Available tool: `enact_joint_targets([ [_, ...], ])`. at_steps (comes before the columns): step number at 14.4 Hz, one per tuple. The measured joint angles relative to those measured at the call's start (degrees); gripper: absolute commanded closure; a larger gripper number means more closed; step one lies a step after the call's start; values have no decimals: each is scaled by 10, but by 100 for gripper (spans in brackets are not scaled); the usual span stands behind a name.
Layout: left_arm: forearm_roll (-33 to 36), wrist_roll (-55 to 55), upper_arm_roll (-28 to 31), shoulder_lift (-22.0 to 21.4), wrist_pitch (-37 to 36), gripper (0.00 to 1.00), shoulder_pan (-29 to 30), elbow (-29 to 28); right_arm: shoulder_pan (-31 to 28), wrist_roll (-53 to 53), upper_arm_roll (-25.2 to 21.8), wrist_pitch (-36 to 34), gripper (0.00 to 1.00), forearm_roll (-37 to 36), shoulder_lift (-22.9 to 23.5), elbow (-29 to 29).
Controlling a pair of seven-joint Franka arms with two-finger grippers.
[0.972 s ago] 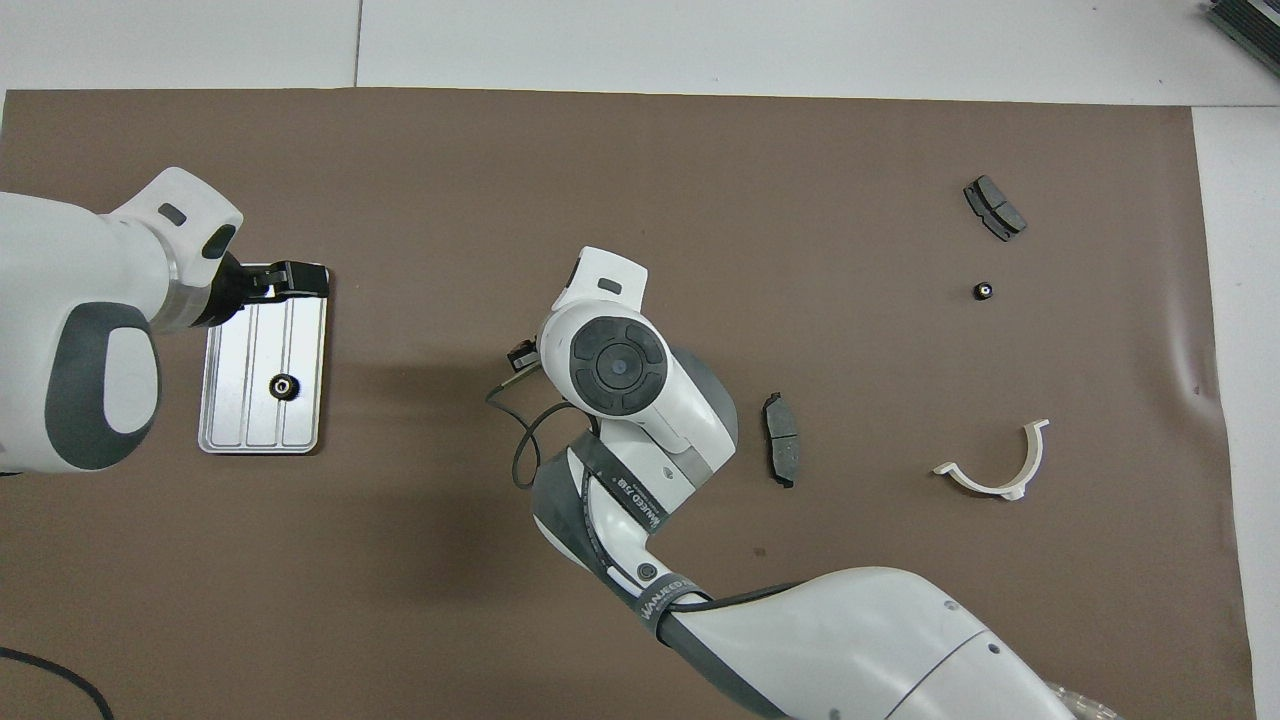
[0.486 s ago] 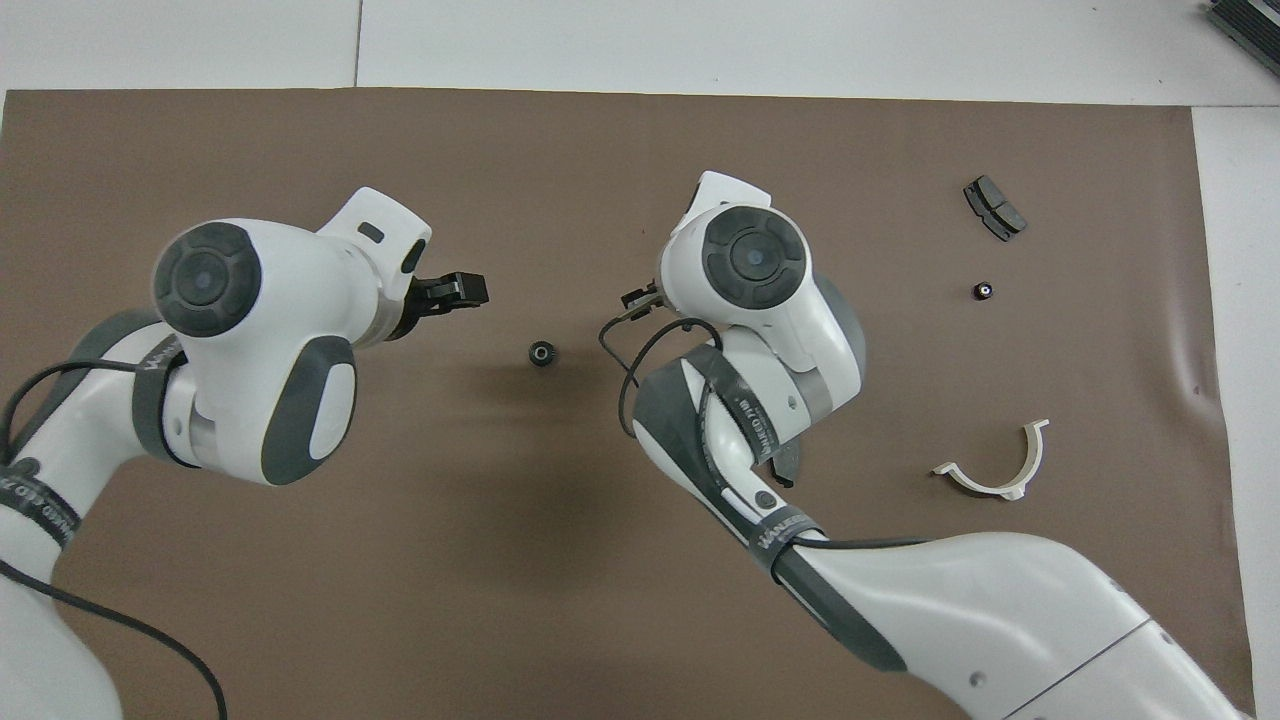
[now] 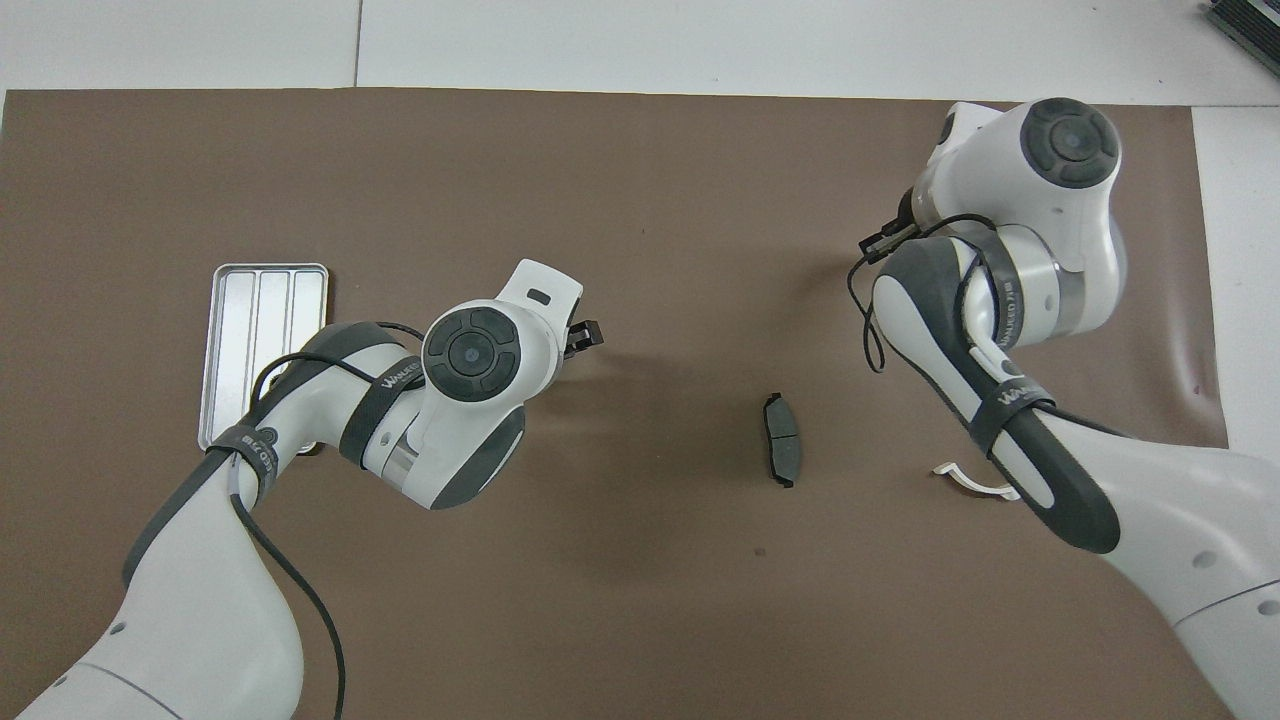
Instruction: Pick bearing gear from pile to tray
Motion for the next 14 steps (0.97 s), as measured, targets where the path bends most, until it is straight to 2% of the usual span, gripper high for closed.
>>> enact_joint_targets([
  [2,0,0,4,6,5,40,0,0,-37,-5,0,-9,52,0,0,-4],
  [8,0,0,6,13,14,42,0,-2,-95,-5,0,-6,53,0,0,-38],
  [9,0,0,5,15,15,47,0,-2,-96,-4,0,-1,53,0,0,-45],
  [10,0,0,5,16,15,66,0,-2,-95,1,1,3,53,0,0,-51],
  [11,1,0,4,16,15,94,-1,-3,-94,7,1,5,53,0,0,-55],
  [12,1,0,4,16,15,100,-2,-3,-94,11,2,7,54,0,-1,-59],
  [14,1,0,4,16,15,100,-3,-3,-93,15,2,7,56,0,-1,-64],
])
